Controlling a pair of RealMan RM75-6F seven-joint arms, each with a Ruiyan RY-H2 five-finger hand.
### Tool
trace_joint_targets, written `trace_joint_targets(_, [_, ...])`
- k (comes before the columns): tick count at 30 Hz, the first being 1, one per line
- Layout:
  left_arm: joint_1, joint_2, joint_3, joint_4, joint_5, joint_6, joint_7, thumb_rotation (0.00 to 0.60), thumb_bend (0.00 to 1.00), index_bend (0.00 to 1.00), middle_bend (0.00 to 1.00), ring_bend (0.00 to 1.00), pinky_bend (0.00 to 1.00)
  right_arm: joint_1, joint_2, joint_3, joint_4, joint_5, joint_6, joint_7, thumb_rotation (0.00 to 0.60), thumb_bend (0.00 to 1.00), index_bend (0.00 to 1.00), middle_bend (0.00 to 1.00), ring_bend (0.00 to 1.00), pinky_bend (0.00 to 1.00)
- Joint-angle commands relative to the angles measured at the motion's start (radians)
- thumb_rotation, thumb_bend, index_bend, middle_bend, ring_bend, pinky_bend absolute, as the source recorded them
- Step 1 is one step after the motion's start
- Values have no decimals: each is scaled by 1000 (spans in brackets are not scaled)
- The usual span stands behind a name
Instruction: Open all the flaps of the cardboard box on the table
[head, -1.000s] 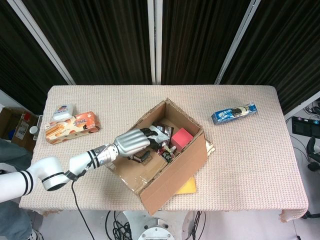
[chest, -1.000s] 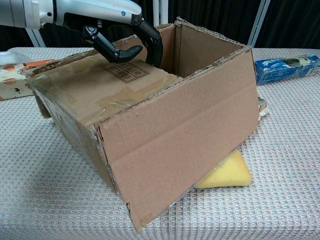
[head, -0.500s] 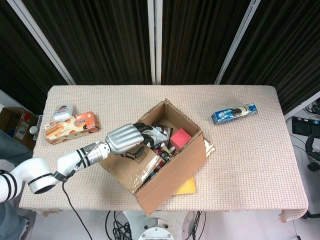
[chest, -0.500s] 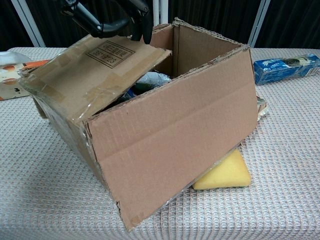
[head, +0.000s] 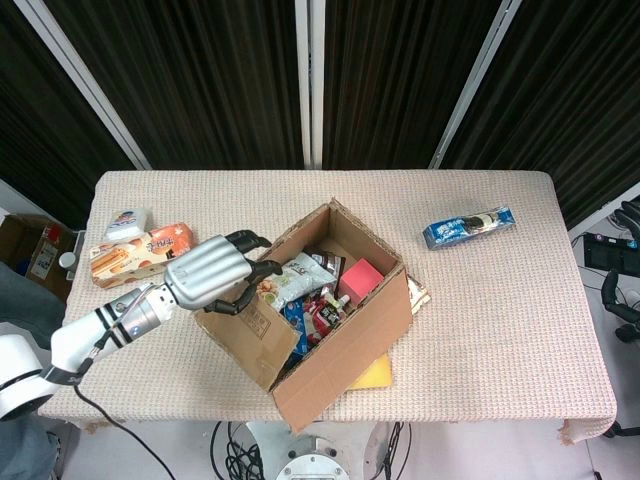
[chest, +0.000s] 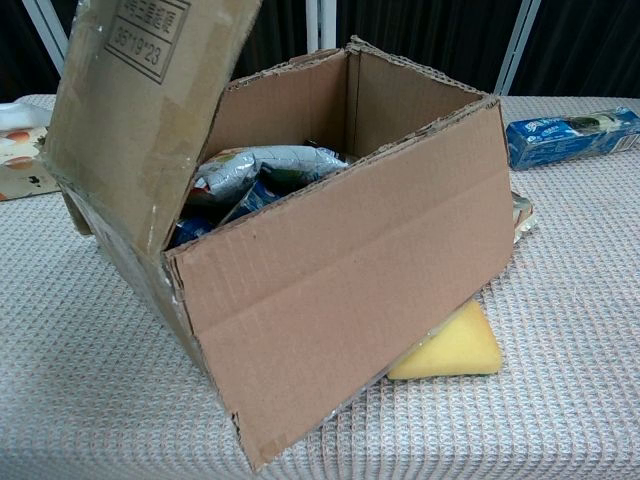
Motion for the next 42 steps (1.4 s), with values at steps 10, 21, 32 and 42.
trace_joint_targets(10, [124,143,9,-100,22,71,-4,405,666,232,604,158,180,9,4,2,-30,-21,-1,-25,600,625,0,0,0,0])
trace_joint_targets(21, [232,242,38,-124,61,115,-66,408,666,205,633,182,180,8,12,3,-57,-24,3,-39,600,626,0,0,0,0])
trace_joint_targets(32, [390,329,85,-143,137,254,-127,408,666,151,643,203,181,15,12,1,-65,-27,-10,-43,600,628,0,0,0,0])
trace_joint_targets(42, [563,307,152,-39,74,345,-151,355,665,134,653,221,181,4,-3,-23,-49,-46,-12,-52,600,628,0,0,0,0])
